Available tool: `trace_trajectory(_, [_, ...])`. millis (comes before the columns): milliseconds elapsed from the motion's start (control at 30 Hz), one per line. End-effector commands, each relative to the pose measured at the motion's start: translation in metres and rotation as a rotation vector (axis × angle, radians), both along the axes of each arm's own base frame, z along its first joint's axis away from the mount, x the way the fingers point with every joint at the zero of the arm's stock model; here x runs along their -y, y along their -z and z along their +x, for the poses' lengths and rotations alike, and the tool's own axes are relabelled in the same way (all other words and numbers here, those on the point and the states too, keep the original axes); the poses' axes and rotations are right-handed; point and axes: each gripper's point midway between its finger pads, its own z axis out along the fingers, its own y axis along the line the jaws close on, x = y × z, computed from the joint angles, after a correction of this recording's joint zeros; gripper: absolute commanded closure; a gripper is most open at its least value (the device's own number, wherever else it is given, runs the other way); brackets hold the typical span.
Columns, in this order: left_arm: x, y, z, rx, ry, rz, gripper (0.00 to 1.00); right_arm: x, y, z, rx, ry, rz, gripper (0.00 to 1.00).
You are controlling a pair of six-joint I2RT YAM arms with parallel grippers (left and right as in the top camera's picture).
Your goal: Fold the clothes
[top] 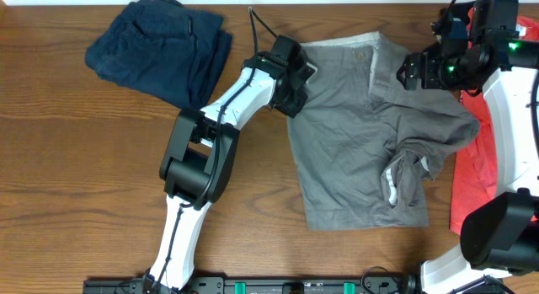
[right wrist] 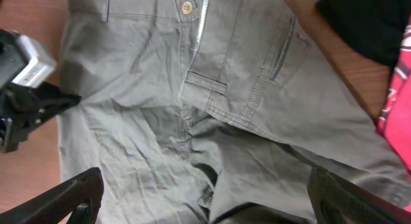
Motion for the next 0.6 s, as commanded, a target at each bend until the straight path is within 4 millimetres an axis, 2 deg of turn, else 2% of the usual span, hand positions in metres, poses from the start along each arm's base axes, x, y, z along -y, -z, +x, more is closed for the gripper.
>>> trace_trajectory(0, [-0.039, -0.029, 0.015, 0.044, -0.169, 0.105, 0.94, -0.017, -0.011, -0.002, 0.008, 0.008, 0.074, 0.01])
trace_trajectory(133, [-0.09, -0.073, 0.006, 0.032, -0.371, 0.187, 0.94, -0.036, -0.008, -0.003, -0.002, -0.025, 0.088, 0.01])
trace_trajectory(267, [-0.128, -0.108, -0.025, -0.083, -0.611, 0.191, 0.94, -0.062, 0.003, 0.0, -0.005, -0.051, 0.085, 0.01])
trace_trajectory(400, [-0.15, -0.118, -0.062, -0.185, -0.657, 0.287, 0.94, -0.081, 0.021, 0.003, -0.008, -0.01, 0.041, 0.01])
trace_trajectory(500, [-0.168, -0.115, -0.092, -0.273, -0.661, 0.411, 0.94, -0.097, 0.03, 0.002, -0.012, -0.002, 0.051, 0.01])
trace_trajectory(567, [-0.172, -0.111, -0.103, -0.312, -0.656, 0.445, 0.94, -0.103, 0.032, 0.0, -0.018, -0.009, 0.054, 0.01])
